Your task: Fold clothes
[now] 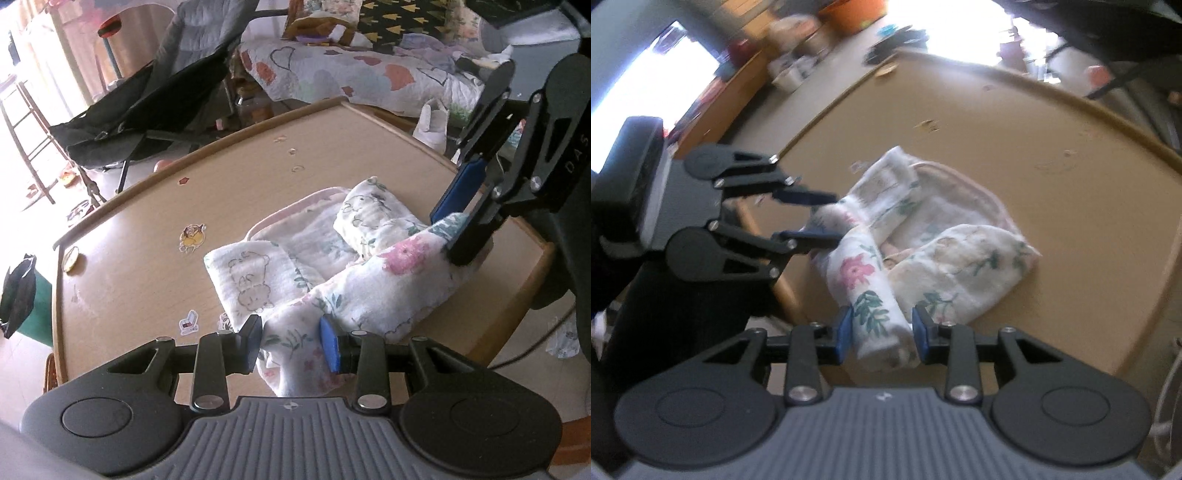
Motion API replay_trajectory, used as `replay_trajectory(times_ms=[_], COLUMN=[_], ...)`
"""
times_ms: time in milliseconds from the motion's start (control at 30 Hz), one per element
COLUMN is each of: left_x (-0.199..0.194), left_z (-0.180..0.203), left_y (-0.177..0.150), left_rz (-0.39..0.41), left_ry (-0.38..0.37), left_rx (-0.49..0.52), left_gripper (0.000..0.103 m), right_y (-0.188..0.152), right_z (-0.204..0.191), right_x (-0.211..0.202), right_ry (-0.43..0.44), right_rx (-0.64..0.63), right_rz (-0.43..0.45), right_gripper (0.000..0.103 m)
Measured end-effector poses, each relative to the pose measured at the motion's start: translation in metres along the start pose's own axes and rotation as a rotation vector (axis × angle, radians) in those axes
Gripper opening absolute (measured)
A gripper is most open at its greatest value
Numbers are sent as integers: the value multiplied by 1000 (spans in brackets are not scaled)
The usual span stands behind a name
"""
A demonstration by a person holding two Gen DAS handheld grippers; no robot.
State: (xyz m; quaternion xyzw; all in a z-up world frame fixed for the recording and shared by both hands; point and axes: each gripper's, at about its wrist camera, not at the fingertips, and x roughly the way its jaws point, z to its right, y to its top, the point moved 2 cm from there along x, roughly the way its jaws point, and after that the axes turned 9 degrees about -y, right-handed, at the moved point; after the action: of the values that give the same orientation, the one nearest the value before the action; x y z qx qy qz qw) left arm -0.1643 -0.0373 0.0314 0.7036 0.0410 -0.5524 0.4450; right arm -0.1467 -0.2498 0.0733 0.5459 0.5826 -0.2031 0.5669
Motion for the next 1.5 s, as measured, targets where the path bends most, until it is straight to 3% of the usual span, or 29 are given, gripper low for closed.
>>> replay_trajectory(times_ms=[100, 267, 533, 600, 800, 967, 1033, 1233, 1500], left_x=[0, 0, 3, 4, 6, 8, 9, 11, 11], left_z=[1, 0, -1, -2, -7, -11, -11, -11, -11], left_y=[-2, -5, -7, -6, -3, -1, 0, 1, 3], left_rz=[5, 24, 32, 25, 2, -15, -21, -28, -33], left_ry=[4, 10, 19, 17, -4, -21, -23, -25, -22], left_rx=[-8, -36, -77, -79, -94, -115, -118, -129, -138], left_gripper=[39, 39, 39, 39, 39, 39, 39, 39, 40], right_y=[-6, -14, -17, -19, -37, -61, -65, -50, -39], right_z=[7, 19, 6, -3, -52, -112, -127, -138, -120], right_x=[6, 57, 60, 52, 18, 24, 34, 62, 83], right_ry=[-43, -68, -187, -220, -359, -538, -581, -555, -560], right_rx=[112, 360, 294, 230, -126, -638, -763, -781, -753], right_rz=[21, 25, 68, 109, 307, 375, 366, 319, 273], right_gripper=[35, 36, 45, 46, 47, 47, 46, 45, 44])
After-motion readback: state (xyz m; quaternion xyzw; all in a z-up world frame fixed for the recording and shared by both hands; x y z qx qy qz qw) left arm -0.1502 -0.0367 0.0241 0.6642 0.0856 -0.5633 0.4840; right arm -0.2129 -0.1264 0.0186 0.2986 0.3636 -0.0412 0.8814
